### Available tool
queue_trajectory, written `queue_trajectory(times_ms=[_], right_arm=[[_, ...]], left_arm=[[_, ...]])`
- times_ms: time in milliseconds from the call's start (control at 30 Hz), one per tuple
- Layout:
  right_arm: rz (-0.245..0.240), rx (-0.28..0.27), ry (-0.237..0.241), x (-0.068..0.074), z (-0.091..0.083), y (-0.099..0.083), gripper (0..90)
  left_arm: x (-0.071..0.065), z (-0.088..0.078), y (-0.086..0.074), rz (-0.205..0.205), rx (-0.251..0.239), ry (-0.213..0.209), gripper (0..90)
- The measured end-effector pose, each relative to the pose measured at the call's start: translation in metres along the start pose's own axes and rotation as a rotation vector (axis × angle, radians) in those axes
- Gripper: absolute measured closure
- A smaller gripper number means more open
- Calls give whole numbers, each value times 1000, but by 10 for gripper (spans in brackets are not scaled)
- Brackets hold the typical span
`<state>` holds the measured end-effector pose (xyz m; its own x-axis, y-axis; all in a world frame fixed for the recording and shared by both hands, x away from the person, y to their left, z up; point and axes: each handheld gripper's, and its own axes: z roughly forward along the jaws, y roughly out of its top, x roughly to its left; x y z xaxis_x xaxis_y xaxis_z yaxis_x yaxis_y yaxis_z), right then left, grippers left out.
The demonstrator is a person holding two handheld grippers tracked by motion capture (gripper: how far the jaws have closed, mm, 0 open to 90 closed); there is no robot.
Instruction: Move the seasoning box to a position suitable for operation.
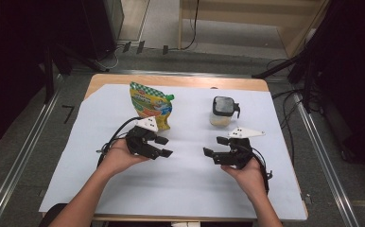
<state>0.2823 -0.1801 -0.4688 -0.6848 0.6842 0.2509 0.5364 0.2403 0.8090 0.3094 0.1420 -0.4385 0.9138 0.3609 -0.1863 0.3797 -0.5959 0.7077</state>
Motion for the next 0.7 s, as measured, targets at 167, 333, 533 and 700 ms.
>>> queue_trajectory(times_ms=[167,333,533,700], right_arm=[[-48,13,-6,4,0,1,295],[-103,23,-34,8,-2,2,337],[-95,30,-21,8,-4,1,370],[-90,48,-13,8,-5,0,410]], left_arm=[[1,-4,-1,-16,-6,-19,457],[3,-8,-3,-25,-3,-3,459],[6,-11,-2,-28,-12,-23,471],[5,-10,-2,-22,-7,-21,458]])
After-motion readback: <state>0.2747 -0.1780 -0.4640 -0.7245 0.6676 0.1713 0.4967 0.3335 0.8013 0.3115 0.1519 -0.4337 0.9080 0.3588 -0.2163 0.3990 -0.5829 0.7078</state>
